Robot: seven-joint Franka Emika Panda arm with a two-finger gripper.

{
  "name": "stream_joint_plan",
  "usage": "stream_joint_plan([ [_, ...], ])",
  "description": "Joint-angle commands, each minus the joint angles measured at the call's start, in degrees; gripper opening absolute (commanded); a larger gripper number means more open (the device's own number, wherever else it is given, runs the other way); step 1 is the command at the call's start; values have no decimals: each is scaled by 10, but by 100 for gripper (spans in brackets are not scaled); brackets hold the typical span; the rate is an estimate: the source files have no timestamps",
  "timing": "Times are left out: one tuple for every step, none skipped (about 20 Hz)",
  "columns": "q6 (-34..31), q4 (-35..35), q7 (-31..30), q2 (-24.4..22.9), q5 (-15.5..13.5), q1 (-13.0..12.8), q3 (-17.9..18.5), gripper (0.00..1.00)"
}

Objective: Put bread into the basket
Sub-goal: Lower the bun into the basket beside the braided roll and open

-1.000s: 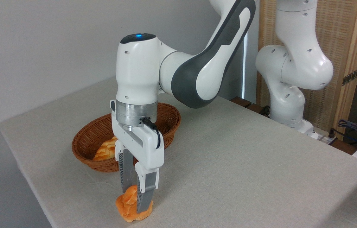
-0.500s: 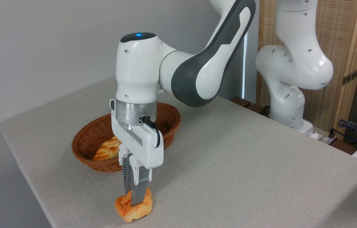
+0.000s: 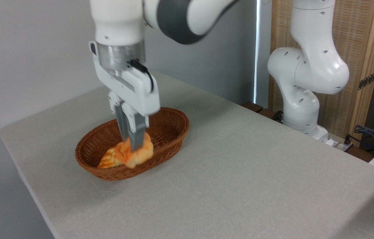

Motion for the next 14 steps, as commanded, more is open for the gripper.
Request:
stream_joint_plan([
  [-12,5,-110,15,-8,0,-77,27],
  [-14,-1,-122,16,-8,0,-97,30],
  [-14,-10,-130,16,-8,0,-112,38],
  [-17,-21,-134,16,-5,0,-126,43],
  [-22,-31,-136,16,-5,0,-141,49],
  [-33,-38,-137,16,-4,0,-153,66],
  [-49,-46,-136,16,-2,-1,-158,73],
  [-59,-56,-134,16,6,-1,-162,80],
  [-60,-58,-132,16,27,-1,-163,100],
  [-58,-55,-132,18,37,0,-162,100],
  [-58,-55,-131,19,41,0,-161,100],
  [-57,-55,-130,19,41,0,-161,100],
  [-57,-55,-130,19,42,-1,-161,100],
  [-57,-55,-129,19,42,0,-161,100],
])
